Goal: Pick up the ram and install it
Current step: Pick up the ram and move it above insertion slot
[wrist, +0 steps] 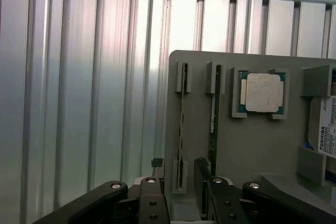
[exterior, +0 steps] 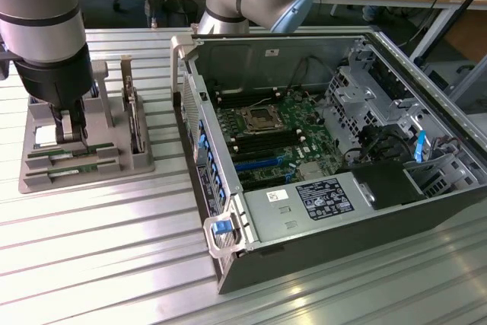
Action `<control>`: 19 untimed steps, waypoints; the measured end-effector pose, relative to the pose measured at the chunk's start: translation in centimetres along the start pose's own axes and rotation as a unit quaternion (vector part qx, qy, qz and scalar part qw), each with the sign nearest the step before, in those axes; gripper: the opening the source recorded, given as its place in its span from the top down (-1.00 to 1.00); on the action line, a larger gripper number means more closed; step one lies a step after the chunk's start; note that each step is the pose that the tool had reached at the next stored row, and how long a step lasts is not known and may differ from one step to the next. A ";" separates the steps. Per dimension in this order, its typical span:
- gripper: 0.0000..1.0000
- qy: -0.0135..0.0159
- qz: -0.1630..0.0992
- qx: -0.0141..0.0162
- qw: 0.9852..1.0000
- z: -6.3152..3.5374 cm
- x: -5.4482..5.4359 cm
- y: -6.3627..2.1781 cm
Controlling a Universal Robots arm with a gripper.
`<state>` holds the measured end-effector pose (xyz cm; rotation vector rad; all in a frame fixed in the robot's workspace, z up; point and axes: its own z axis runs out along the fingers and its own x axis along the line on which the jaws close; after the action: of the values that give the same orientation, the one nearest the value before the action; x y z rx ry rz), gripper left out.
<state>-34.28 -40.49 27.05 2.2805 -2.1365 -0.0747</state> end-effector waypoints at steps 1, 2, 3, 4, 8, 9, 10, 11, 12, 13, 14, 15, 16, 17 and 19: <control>0.28 0.000 0.000 0.000 1.000 0.08 0.0 0.06; 0.28 0.000 0.000 0.000 1.000 0.19 0.0 0.13; 0.28 0.000 0.000 0.000 1.000 0.28 0.0 0.17; 0.28 0.000 0.000 0.000 1.000 0.33 0.0 0.20; 0.28 0.000 0.000 0.000 1.000 0.39 0.0 0.33; 0.28 0.000 0.000 0.000 1.000 0.39 0.0 0.44; 0.28 0.000 0.000 0.000 1.000 0.41 0.0 0.62; 0.28 0.000 0.000 0.000 1.000 0.44 0.0 0.85; 0.28 0.000 0.000 0.000 1.000 0.46 -0.1 0.97; 0.28 0.000 0.000 0.000 1.000 0.47 -0.1 1.04; 0.28 0.000 0.000 0.000 1.000 0.54 -0.1 1.20; 0.28 0.000 0.000 0.000 1.000 0.60 -0.1 1.28; 0.28 0.000 0.000 0.000 1.000 0.63 -0.1 1.33; 0.28 0.000 -0.001 0.000 1.000 0.66 -0.1 1.34; 0.28 0.000 -0.001 0.000 1.000 0.84 -0.1 1.35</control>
<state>-35.67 -40.49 26.27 2.2828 -2.1340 -0.0746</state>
